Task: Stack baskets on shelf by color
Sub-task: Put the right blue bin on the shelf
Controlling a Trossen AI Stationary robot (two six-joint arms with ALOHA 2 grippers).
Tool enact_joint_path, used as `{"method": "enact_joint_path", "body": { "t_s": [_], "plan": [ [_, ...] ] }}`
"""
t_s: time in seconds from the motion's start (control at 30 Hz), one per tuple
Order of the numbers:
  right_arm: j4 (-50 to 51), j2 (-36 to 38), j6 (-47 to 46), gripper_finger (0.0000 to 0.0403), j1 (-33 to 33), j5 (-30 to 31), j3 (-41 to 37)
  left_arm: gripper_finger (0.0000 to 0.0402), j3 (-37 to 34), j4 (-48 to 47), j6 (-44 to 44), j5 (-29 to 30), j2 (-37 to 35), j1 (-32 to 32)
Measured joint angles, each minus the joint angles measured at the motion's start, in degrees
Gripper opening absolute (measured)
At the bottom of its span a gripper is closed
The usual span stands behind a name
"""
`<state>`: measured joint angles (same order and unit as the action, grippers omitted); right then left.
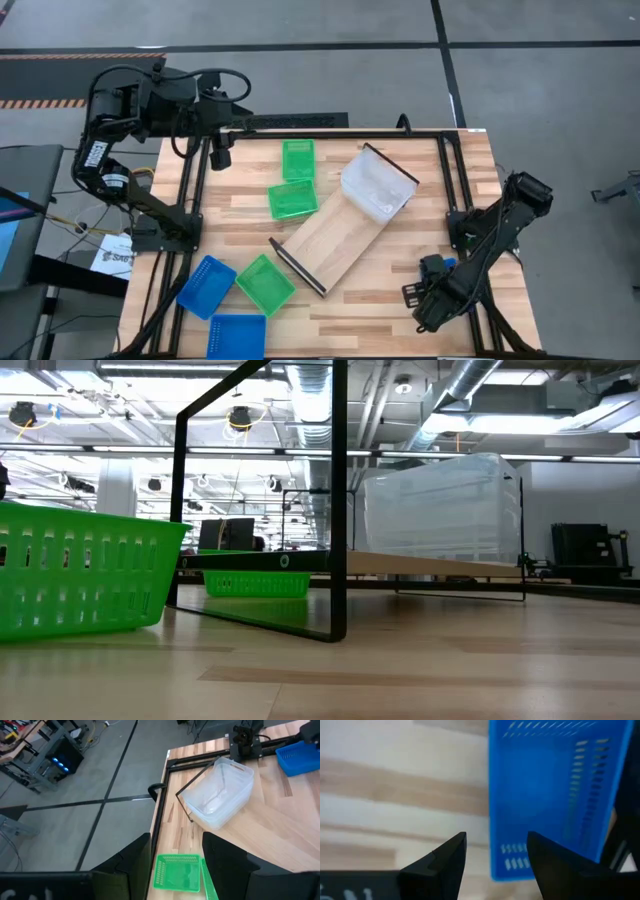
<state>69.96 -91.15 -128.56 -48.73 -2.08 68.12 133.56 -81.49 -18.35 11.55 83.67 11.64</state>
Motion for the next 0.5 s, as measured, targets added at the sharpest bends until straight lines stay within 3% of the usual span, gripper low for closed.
{"method": "enact_joint_path", "body": {
  "t_s": [0.3,0.5],
  "plan": [
    [-12.4,0.0,1.1,0.0231,0.1,0.4,-7.3,0.0168,0.0,0.0,0.6,0.1,0.0,0.0],
    [-11.3,0.0,1.1,0.0222,0.7,0.5,-10.3,0.0168,0.0,0.0,0.6,0.9,0.0,0.0]
  ]
}}
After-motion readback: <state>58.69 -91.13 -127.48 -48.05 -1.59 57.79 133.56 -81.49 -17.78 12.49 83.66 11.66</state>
